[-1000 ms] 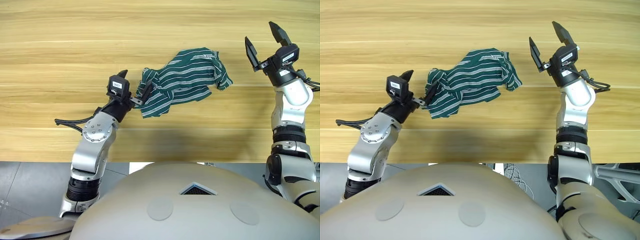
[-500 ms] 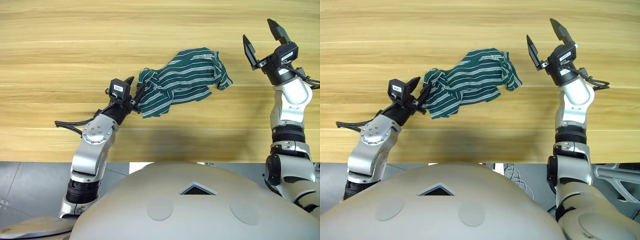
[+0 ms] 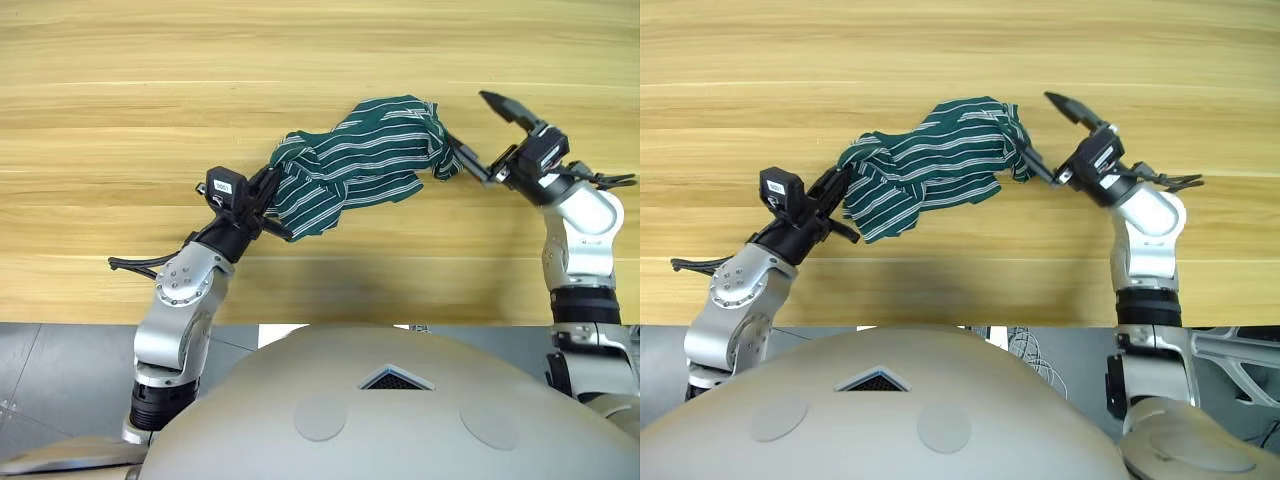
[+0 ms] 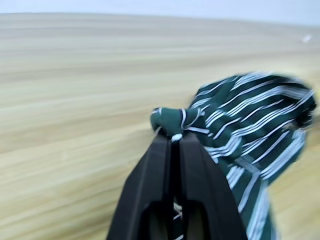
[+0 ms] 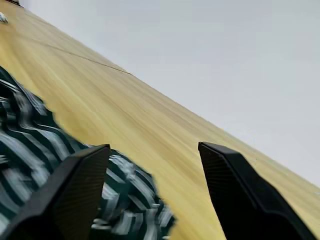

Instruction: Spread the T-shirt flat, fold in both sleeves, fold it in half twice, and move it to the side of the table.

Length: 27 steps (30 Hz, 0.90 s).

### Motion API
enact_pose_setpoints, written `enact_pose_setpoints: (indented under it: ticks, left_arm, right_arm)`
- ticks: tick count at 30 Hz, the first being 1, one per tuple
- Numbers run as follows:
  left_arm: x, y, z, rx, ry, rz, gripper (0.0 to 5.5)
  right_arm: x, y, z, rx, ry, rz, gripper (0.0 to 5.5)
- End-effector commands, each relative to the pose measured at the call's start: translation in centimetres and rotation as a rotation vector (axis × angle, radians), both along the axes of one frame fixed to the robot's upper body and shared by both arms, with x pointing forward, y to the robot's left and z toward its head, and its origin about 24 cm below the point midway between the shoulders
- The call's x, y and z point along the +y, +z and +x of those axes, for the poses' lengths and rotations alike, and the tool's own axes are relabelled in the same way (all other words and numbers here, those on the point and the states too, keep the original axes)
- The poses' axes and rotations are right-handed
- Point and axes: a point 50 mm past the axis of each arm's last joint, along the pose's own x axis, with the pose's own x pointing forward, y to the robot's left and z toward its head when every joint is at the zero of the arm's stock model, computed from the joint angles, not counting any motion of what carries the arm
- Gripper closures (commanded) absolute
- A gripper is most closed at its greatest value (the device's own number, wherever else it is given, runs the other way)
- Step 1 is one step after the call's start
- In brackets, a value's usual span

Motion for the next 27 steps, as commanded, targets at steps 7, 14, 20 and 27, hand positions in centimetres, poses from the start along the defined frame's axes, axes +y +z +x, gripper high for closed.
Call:
enact_pose_setpoints:
  ticks: [7, 14, 20, 27]
  left_arm:
    - [-0.3, 0.8, -0.5, -0.024, -0.043, -0.033, 5.46]
    - [-0.5, 1.0, -0.7, -0.035, -0.071, -0.043, 5.5]
    - [-0.6, 1.2, -0.7, -0.039, -0.087, -0.049, 5.5]
    - [-0.6, 1.5, -0.9, -0.044, -0.096, -0.06, 5.5]
  right_arm:
    - [1.2, -0.8, 0.0, 0.196, -0.067, -0.034, 2.22]
    - [1.6, -1.5, 0.7, 0.233, -0.119, -0.069, 3.14]
    - [1.6, -1.9, 1.3, 0.257, -0.152, -0.074, 4.12]
    - [1.4, -2.1, 1.8, 0.281, -0.179, -0.07, 5.41]
